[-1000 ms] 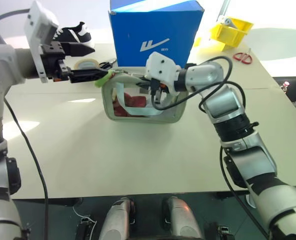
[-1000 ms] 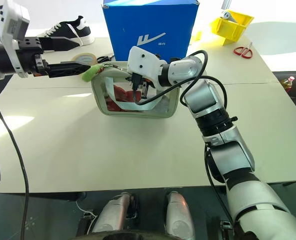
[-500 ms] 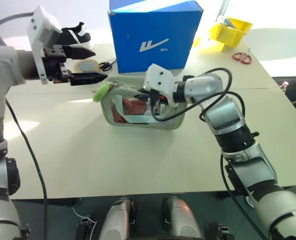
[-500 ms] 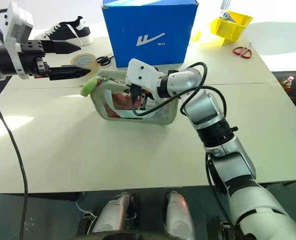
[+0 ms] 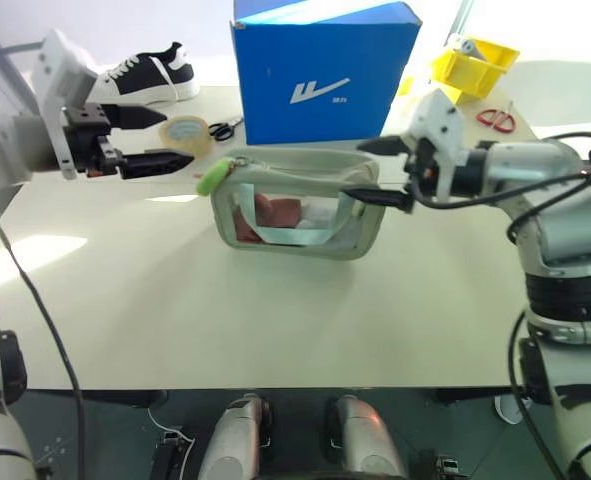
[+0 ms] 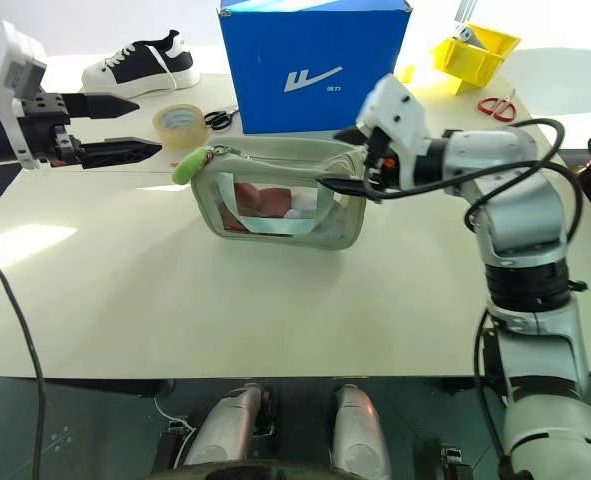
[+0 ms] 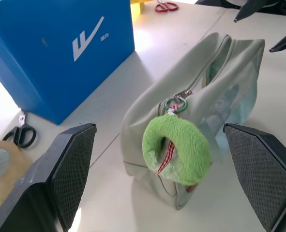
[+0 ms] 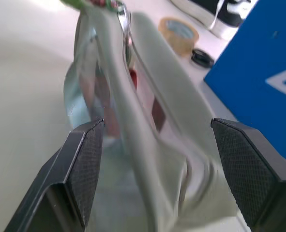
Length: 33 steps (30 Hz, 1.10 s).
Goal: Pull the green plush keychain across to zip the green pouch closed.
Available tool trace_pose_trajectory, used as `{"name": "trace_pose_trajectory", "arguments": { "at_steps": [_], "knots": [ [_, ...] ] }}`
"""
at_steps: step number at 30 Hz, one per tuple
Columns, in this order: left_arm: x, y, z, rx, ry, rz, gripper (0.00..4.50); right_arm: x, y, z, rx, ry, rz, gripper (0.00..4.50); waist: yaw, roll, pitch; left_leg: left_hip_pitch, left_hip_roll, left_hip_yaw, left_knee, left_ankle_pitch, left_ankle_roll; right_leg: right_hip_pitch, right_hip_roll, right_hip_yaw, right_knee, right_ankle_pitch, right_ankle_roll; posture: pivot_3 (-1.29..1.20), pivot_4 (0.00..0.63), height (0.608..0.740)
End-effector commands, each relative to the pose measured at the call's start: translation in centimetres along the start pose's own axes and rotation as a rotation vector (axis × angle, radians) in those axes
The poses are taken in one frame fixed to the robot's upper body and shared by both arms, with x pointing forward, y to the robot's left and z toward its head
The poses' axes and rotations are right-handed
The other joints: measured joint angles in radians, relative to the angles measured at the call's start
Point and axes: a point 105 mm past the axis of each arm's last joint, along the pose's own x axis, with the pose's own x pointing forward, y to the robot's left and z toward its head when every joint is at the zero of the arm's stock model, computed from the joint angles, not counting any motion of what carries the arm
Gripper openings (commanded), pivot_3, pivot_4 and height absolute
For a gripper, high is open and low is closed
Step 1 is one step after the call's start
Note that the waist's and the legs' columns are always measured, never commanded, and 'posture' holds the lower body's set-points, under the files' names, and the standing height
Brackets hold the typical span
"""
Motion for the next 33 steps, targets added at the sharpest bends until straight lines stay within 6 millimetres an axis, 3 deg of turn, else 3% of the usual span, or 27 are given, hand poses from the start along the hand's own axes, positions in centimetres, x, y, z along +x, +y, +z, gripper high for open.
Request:
{"name": "trace_pose_trajectory", "arguments": {
  "at_steps": [1, 4, 5, 9, 12, 13, 28, 31, 33],
  "knots": [
    [-0.5, -0.3, 0.7, 0.033, -0.020, -0.005, 4.50, -1.3, 0.2, 0.5, -0.051, -0.008, 0.014, 3.62, -0.001, 0.000, 0.000, 0.000, 0.000, 0.000, 0.000, 0.000, 0.000, 0.000, 0.000, 0.000, 0.000, 0.000, 0.000, 0.00, 0.150, 0.740],
    [-0.3, -0.5, 0.1, 0.011, -0.009, -0.020, 4.50, -1.3, -0.1, -0.7, -0.037, 0.021, -0.006, 3.62, -0.006, 0.000, 0.000, 0.000, 0.001, 0.000, 0.000, 0.000, 0.000, -0.001, 0.000, 0.000, 0.000, 0.000, 0.000, 0.00, 0.150, 0.740],
    [-0.1, -0.7, -0.2, 0.008, 0.000, -0.032, 4.50, -1.2, -0.2, -1.3, -0.031, 0.033, -0.011, 3.39, -0.006, 0.000, 0.000, 0.000, 0.001, 0.000, 0.000, 0.000, 0.000, -0.001, 0.000, 0.000, 0.001, 0.000, 0.000, 0.00, 0.150, 0.740],
    [0.1, -1.2, -1.2, 0.010, 0.033, -0.055, 4.50, -0.8, 0.1, -2.3, -0.017, 0.044, 0.001, 1.81, -0.002, 0.000, 0.000, 0.000, 0.001, 0.000, 0.000, 0.000, 0.000, -0.001, 0.000, 0.000, 0.001, 0.000, 0.000, 0.00, 0.150, 0.740],
    [0.2, -1.3, -1.5, 0.006, 0.042, -0.057, 4.50, -0.5, 0.1, -2.5, -0.010, 0.037, -0.007, 0.22, 0.001, 0.000, 0.000, 0.000, 0.001, 0.001, 0.000, 0.000, 0.000, -0.001, 0.000, 0.000, 0.001, 0.000, 0.000, 0.00, 0.150, 0.740],
    [0.3, -1.2, -1.6, 0.006, 0.043, -0.057, 4.50, -0.4, 0.0, -2.5, -0.009, 0.037, -0.008, 0.06, 0.000, 0.000, 0.000, 0.000, 0.001, 0.000, 0.000, 0.000, 0.000, -0.001, 0.000, 0.000, 0.001, 0.000, 0.000, 0.00, 0.150, 0.740],
    [2.7, -1.5, -4.3, 0.006, 0.073, -0.052, 4.50, -0.4, -0.2, -2.7, -0.047, 0.047, -0.039, 0.06, 0.000, 0.000, 0.000, 0.000, 0.001, 0.000, 0.000, 0.000, 0.000, 0.000, -0.001, 0.000, 0.001, 0.000, 0.000, 0.00, 0.150, 0.740],
    [2.7, -1.1, -4.1, -0.014, 0.053, -0.045, 3.60, -0.3, -0.2, -2.7, -0.048, 0.049, -0.040, 0.00, -0.002, 0.000, 0.000, 0.000, 0.001, 0.000, 0.000, 0.000, 0.000, -0.001, -0.001, 0.000, 0.001, 0.000, 0.000, 0.00, 0.150, 0.740],
    [2.7, -1.0, -4.1, -0.012, 0.054, -0.045, 2.65, -0.3, -0.2, -2.7, -0.048, 0.048, -0.042, 0.00, -0.001, 0.000, 0.000, 0.000, 0.001, 0.000, 0.000, 0.000, 0.000, -0.001, -0.001, 0.000, 0.001, 0.000, 0.000, 0.00, 0.150, 0.740]
  ]
}}
